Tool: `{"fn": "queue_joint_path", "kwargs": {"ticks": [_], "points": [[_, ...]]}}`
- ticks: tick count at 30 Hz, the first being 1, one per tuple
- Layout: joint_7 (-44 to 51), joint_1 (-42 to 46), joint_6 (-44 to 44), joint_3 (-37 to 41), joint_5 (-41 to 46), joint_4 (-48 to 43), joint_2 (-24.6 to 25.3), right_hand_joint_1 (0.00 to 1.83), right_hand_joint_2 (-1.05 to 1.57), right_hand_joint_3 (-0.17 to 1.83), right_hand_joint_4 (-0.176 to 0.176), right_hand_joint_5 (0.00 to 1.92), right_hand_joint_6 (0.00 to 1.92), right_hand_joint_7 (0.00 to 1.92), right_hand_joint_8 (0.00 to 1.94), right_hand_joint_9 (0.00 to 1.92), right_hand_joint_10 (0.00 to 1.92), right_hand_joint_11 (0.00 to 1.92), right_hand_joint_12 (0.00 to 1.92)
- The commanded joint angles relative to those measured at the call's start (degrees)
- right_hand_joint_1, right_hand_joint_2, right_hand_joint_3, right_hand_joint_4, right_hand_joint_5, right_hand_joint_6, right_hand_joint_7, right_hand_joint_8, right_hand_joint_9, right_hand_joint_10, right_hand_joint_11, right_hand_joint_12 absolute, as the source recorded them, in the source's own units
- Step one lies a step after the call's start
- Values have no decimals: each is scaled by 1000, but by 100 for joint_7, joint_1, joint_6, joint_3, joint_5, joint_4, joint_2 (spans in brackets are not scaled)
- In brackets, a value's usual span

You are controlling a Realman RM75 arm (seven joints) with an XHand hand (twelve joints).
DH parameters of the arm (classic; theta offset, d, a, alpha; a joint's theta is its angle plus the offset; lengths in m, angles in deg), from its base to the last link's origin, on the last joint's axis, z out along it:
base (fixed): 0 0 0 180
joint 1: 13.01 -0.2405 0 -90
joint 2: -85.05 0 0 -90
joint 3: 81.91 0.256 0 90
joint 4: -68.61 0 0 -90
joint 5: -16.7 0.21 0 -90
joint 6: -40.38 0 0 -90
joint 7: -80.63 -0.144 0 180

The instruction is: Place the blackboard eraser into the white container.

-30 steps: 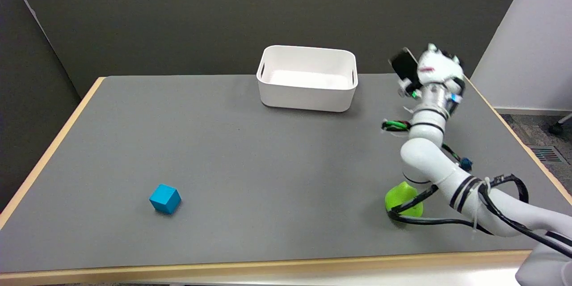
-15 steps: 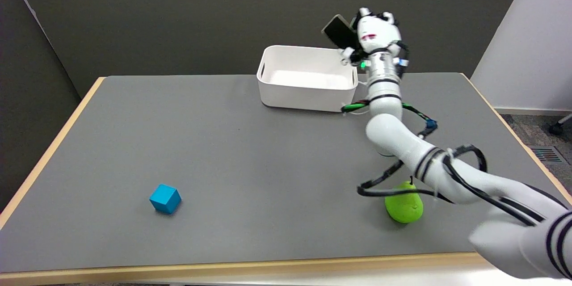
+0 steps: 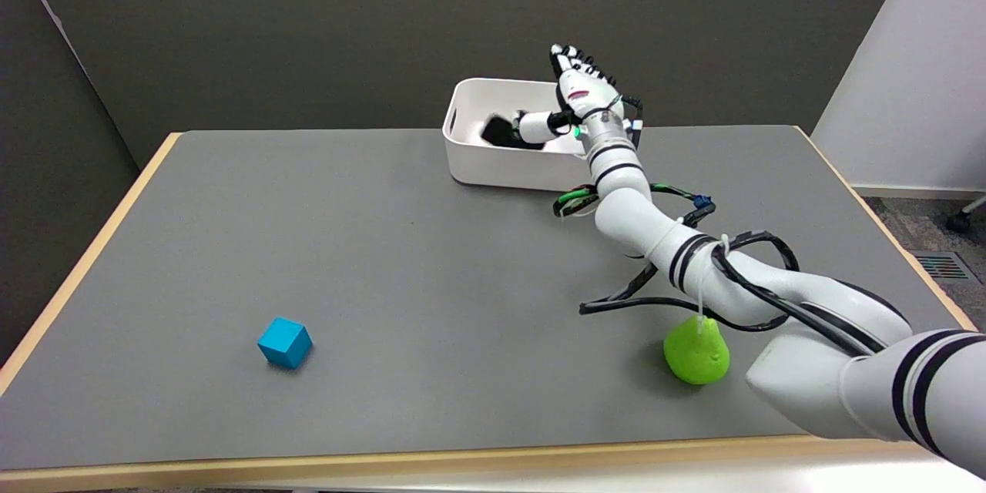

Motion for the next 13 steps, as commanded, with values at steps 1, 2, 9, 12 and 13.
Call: {"fn": "queue_joint_path", "kwargs": {"ticks": [1, 2, 9, 12, 13], "points": [[-1162, 1003, 559, 536, -119, -1544, -578, 421, 619, 911, -23, 4, 63, -1, -1, -1, 224, -1, 1059], [-1164, 1104, 687, 591, -119, -1736, -654, 418, 613, 909, -22, 5, 65, -1, 0, -1, 224, -1, 1049], [-2912, 2645, 2095, 1521, -119, -3600, -1628, 394, 622, 919, -18, 56, 233, 79, 246, 11, 579, -1, 1142], [-4791, 3252, 2390, 1760, -129, -3845, -2042, 445, 705, 833, -25, 91, 316, 180, 307, 90, 722, 40, 1240], [-5231, 3391, 2435, 1775, -164, -3850, -2122, 426, 681, 912, -26, 87, 336, 181, 332, 112, 728, 55, 1228]]}}
